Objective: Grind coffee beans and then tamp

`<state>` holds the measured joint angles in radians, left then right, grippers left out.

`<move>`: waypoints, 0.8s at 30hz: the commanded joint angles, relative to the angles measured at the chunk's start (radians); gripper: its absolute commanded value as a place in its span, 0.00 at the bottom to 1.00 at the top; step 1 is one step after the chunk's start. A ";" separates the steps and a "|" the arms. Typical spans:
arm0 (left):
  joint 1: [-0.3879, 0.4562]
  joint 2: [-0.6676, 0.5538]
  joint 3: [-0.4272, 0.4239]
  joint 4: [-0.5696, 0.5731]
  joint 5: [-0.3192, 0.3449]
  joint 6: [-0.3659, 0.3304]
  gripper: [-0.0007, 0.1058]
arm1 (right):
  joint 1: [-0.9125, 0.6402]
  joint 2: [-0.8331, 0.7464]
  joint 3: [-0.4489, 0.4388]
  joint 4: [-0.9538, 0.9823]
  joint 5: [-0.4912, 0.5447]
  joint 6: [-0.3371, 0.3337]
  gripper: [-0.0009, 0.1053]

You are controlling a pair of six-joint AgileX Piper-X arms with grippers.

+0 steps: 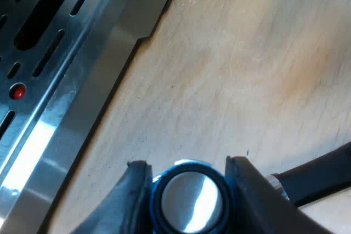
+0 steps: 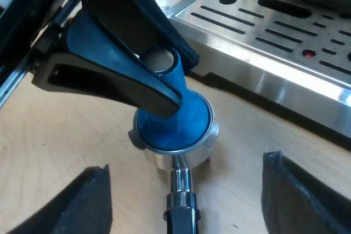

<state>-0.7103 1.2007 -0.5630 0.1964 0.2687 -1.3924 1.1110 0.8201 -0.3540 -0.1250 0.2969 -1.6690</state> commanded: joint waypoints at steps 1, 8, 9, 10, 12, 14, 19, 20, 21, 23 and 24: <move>-0.001 0.000 0.002 -0.008 -0.008 0.004 0.09 | -0.004 -0.007 0.000 -0.015 -0.008 -0.009 0.58; -0.001 0.038 0.036 -0.008 -0.003 -0.011 0.09 | -0.004 -0.007 0.000 -0.015 -0.008 -0.009 0.58; -0.001 0.053 0.037 -0.005 -0.003 -0.032 0.09 | -0.004 -0.007 0.000 -0.015 -0.008 -0.009 0.58; -0.001 0.056 0.037 -0.003 -0.003 -0.039 0.09 | -0.004 -0.007 0.000 -0.015 -0.008 -0.009 0.58; -0.001 0.080 0.037 0.001 -0.001 -0.052 0.09 | -0.004 -0.007 0.000 -0.015 -0.008 -0.009 0.58; -0.001 0.092 0.037 0.009 0.013 -0.051 0.09 | -0.004 -0.007 0.000 -0.015 -0.008 -0.009 0.58; -0.001 0.092 0.037 0.016 0.017 -0.051 0.09 | -0.004 -0.007 0.000 -0.015 -0.008 -0.009 0.58; -0.001 0.092 0.037 0.016 0.017 -0.051 0.09 | -0.004 -0.007 0.000 -0.015 -0.008 -0.009 0.58; -0.001 0.092 0.037 0.016 0.017 -0.051 0.09 | -0.004 -0.007 0.000 -0.015 -0.008 -0.009 0.58; -0.001 0.092 0.037 0.016 0.017 -0.051 0.09 | -0.004 -0.007 0.000 -0.015 -0.008 -0.009 0.58; -0.001 0.092 0.037 0.016 0.017 -0.051 0.09 | -0.004 -0.007 0.000 -0.015 -0.008 -0.009 0.58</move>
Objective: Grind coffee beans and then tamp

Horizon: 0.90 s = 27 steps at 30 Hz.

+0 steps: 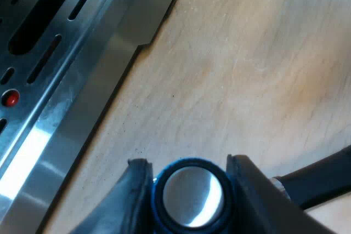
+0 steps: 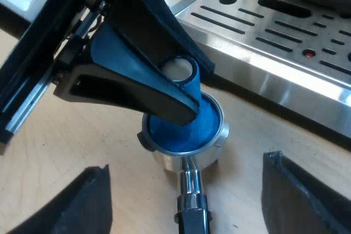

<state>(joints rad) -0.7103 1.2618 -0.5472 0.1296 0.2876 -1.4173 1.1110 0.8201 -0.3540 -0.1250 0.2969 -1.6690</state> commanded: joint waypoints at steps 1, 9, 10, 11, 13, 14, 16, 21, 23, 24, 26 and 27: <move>-0.001 0.031 0.021 0.083 -0.002 -0.026 0.09 | -0.004 -0.007 0.000 -0.015 -0.008 -0.009 0.58; -0.001 0.031 0.065 0.081 -0.002 -0.026 0.09 | -0.004 -0.007 0.000 -0.015 -0.008 -0.009 0.58; -0.001 0.031 0.076 0.078 -0.002 -0.026 0.09 | -0.004 -0.007 0.000 -0.015 -0.008 -0.009 0.58; -0.001 0.031 0.081 0.078 -0.002 -0.026 0.09 | -0.004 -0.007 0.000 -0.015 -0.008 -0.009 0.58; -0.001 0.031 0.082 0.076 -0.002 -0.026 0.09 | -0.004 -0.007 0.000 -0.015 -0.008 -0.009 0.58; -0.001 0.031 0.082 0.073 -0.002 -0.026 0.09 | -0.004 -0.007 0.000 -0.015 -0.008 -0.009 0.58; -0.001 0.031 0.070 0.073 -0.001 -0.026 0.09 | -0.004 -0.007 0.000 -0.015 -0.008 -0.009 0.58; -0.001 0.014 0.024 0.075 0.001 -0.026 0.09 | -0.004 -0.007 0.000 -0.015 -0.008 -0.009 0.58; -0.001 0.000 -0.003 0.075 0.001 -0.026 0.09 | -0.004 -0.007 0.000 -0.015 -0.008 -0.009 0.58; -0.001 -0.003 -0.010 0.075 0.001 -0.026 0.09 | -0.004 -0.007 0.000 -0.015 -0.008 -0.009 0.58; -0.001 -0.018 -0.036 0.075 0.001 -0.026 0.09 | -0.004 -0.007 0.000 -0.015 -0.008 -0.009 0.58; -0.001 -0.020 -0.043 0.075 0.001 -0.026 0.09 | -0.004 -0.007 0.000 -0.015 -0.008 -0.009 0.58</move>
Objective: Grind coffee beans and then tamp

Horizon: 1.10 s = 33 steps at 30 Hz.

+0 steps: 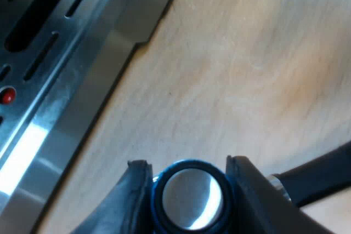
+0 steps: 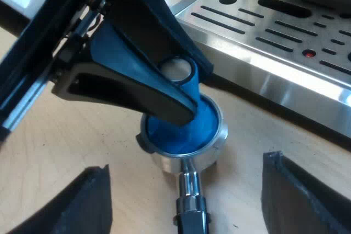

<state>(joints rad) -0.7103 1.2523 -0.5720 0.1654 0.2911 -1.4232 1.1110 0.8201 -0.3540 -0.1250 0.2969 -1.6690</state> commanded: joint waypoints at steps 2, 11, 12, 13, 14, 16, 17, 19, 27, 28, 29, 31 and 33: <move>-0.001 -0.028 -0.037 0.040 -0.003 -0.020 0.09 | -0.004 -0.007 0.000 -0.015 -0.008 -0.009 0.58; -0.001 -0.125 -0.074 0.038 -0.003 -0.019 0.09 | -0.004 -0.007 0.000 -0.015 -0.008 -0.009 0.58; -0.001 -0.137 -0.074 0.038 -0.003 -0.019 0.09 | -0.004 -0.007 0.000 -0.015 -0.008 -0.009 0.58; -0.001 -0.155 -0.074 0.040 -0.008 -0.019 0.09 | -0.004 -0.007 0.000 -0.015 -0.008 -0.009 0.58; -0.001 -0.169 -0.074 0.042 -0.019 -0.019 0.09 | -0.004 -0.007 0.000 -0.015 -0.010 -0.009 0.58; -0.001 -0.191 -0.074 0.045 -0.038 -0.019 0.09 | -0.004 -0.007 0.000 -0.015 -0.022 -0.009 0.58; -0.001 -0.208 -0.074 0.047 -0.051 -0.019 0.09 | -0.004 -0.007 0.000 -0.015 -0.046 -0.009 0.58; 0.001 -0.231 -0.074 0.053 -0.068 -0.019 0.09 | -0.004 -0.007 0.000 -0.022 -0.096 -0.009 0.58; 0.033 -0.306 -0.074 0.142 -0.117 -0.019 0.09 | -0.004 -0.007 -0.004 -0.079 -0.205 -0.009 0.58; 0.054 -0.312 -0.074 0.165 -0.117 -0.019 0.09 | -0.004 -0.007 -0.006 -0.087 -0.205 -0.009 0.58; 0.078 -0.316 -0.074 0.186 -0.117 -0.019 0.09 | -0.004 -0.007 -0.011 -0.089 -0.205 -0.011 0.58; 0.119 -0.317 -0.074 0.203 -0.115 -0.019 0.09 | -0.004 -0.007 -0.017 -0.089 -0.205 -0.017 0.58; 0.154 -0.317 -0.074 0.222 -0.115 -0.019 0.09 | -0.004 -0.007 -0.019 -0.089 -0.205 -0.032 0.58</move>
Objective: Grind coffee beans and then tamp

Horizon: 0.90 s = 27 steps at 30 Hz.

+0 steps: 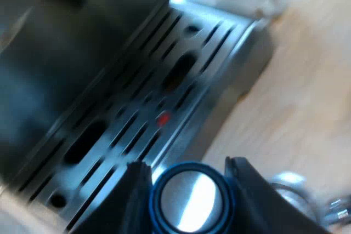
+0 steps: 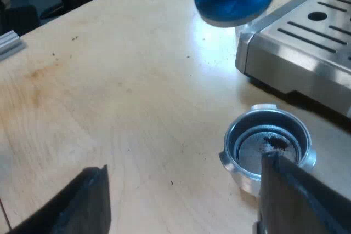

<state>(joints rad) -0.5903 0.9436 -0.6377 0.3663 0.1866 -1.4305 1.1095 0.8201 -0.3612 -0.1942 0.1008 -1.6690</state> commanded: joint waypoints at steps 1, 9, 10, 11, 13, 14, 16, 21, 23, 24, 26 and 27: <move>0.052 -0.008 -0.008 0.029 -0.010 -0.011 0.09 | -0.002 -0.007 -0.011 -0.020 -0.009 -0.042 0.58; 0.141 -0.006 0.049 0.032 0.035 -0.011 0.09 | -0.002 -0.007 -0.011 -0.020 -0.009 -0.048 0.58; 0.146 -0.005 0.062 0.025 0.035 -0.011 0.09 | -0.002 -0.007 -0.011 -0.020 -0.009 -0.048 0.58; 0.152 0.002 0.097 0.008 0.035 -0.009 0.09 | -0.002 -0.007 -0.011 -0.020 -0.009 -0.048 0.58; 0.152 0.015 0.131 -0.027 0.037 -0.009 0.09 | -0.002 -0.007 -0.011 -0.020 -0.009 -0.048 0.58; 0.152 0.017 0.139 -0.036 0.039 -0.009 0.09 | -0.002 -0.007 -0.011 -0.020 -0.009 -0.048 0.58; 0.152 0.038 0.185 -0.096 0.066 -0.012 0.09 | -0.002 -0.007 -0.011 -0.020 -0.009 -0.048 0.58; 0.152 0.097 0.228 -0.163 0.066 -0.013 0.09 | -0.002 -0.007 -0.011 -0.018 -0.009 -0.048 0.58; 0.152 0.133 0.245 -0.209 0.066 -0.025 0.09 | -0.002 -0.007 -0.011 -0.014 -0.009 -0.048 0.58; 0.152 0.140 0.248 -0.222 0.066 -0.031 0.09 | -0.002 -0.007 -0.011 -0.011 -0.009 -0.048 0.58; 0.152 0.176 0.260 -0.270 0.066 -0.056 0.09 | -0.002 -0.007 -0.011 -0.005 -0.009 -0.048 0.58; 0.152 0.189 0.262 -0.283 0.066 -0.064 0.09 | -0.002 -0.007 -0.011 -0.005 -0.009 -0.048 0.58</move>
<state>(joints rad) -0.4408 1.1321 -0.3757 0.1123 0.2464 -1.4726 1.1095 0.8201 -0.3616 -0.1947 0.0985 -1.7045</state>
